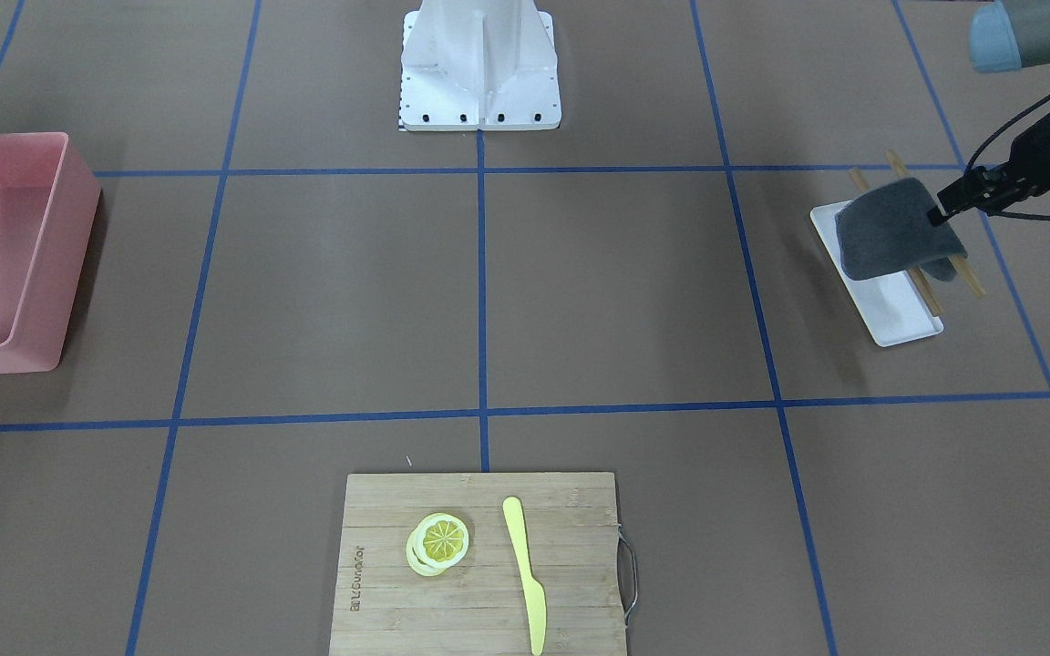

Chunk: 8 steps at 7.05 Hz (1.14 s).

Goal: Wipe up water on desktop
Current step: 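Lower the left gripper onto the grey cloth on the rack and grasp it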

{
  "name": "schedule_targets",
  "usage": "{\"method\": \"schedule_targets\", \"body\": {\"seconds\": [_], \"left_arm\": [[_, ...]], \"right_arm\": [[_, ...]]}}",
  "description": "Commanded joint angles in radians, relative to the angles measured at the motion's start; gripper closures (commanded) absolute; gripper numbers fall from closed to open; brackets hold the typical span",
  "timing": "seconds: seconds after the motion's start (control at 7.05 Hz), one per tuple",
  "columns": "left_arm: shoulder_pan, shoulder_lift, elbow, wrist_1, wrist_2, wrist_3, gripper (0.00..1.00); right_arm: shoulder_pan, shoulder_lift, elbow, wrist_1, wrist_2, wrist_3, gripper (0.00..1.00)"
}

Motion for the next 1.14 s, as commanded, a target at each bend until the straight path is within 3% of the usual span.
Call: {"method": "schedule_targets", "body": {"seconds": [0.0, 0.28, 0.57, 0.85, 0.99], "left_arm": [[0.047, 0.028, 0.003, -0.056, 0.034, -0.045, 0.14], [0.048, 0.027, -0.016, -0.056, 0.033, -0.066, 0.51], [0.048, 0.027, -0.017, -0.056, 0.035, -0.068, 0.82], [0.048, 0.027, -0.013, -0.056, 0.035, -0.068, 1.0], [0.048, 0.027, -0.017, -0.056, 0.035, -0.068, 1.0]], "right_arm": [[-0.015, 0.0, 0.004, 0.001, -0.002, -0.001, 0.0], [-0.016, 0.0, 0.006, 0.001, -0.007, -0.001, 0.0], [-0.019, 0.0, 0.006, 0.0, -0.007, -0.001, 0.0], [-0.021, 0.0, 0.004, 0.0, -0.008, -0.001, 0.0], [-0.021, 0.0, 0.004, 0.0, -0.008, 0.0, 0.0]]}}
